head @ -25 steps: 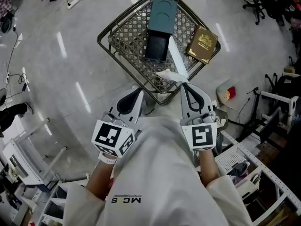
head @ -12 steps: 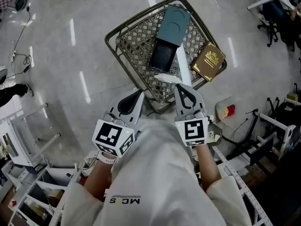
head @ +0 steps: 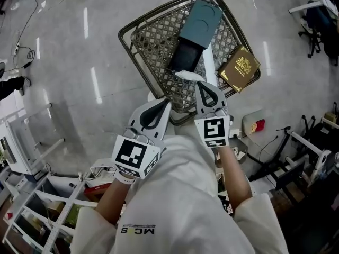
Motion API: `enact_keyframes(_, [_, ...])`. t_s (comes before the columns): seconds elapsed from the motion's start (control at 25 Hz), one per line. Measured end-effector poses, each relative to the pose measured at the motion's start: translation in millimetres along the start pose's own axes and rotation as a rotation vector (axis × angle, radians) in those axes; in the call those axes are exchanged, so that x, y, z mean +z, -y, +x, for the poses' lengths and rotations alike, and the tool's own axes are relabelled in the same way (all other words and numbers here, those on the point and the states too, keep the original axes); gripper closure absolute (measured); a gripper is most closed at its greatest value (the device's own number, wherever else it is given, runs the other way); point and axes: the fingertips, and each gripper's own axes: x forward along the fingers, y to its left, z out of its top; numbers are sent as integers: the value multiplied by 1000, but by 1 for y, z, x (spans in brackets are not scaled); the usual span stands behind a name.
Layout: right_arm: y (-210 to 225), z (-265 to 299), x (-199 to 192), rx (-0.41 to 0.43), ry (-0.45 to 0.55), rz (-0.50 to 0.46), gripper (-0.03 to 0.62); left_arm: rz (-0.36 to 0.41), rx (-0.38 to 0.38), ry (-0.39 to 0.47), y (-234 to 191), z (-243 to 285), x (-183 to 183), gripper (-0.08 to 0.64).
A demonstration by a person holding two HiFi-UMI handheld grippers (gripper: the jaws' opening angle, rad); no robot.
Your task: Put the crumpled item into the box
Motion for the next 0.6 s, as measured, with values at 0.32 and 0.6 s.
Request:
enact_keyframes(0.32, [10,57,-38,27,-97,-60,578,-28,42,13,2,2,-4,545])
enact_keyframes(0.6, [13,108,-78,62,-179,-42,578,-44,67,4,-4,0,-12,545])
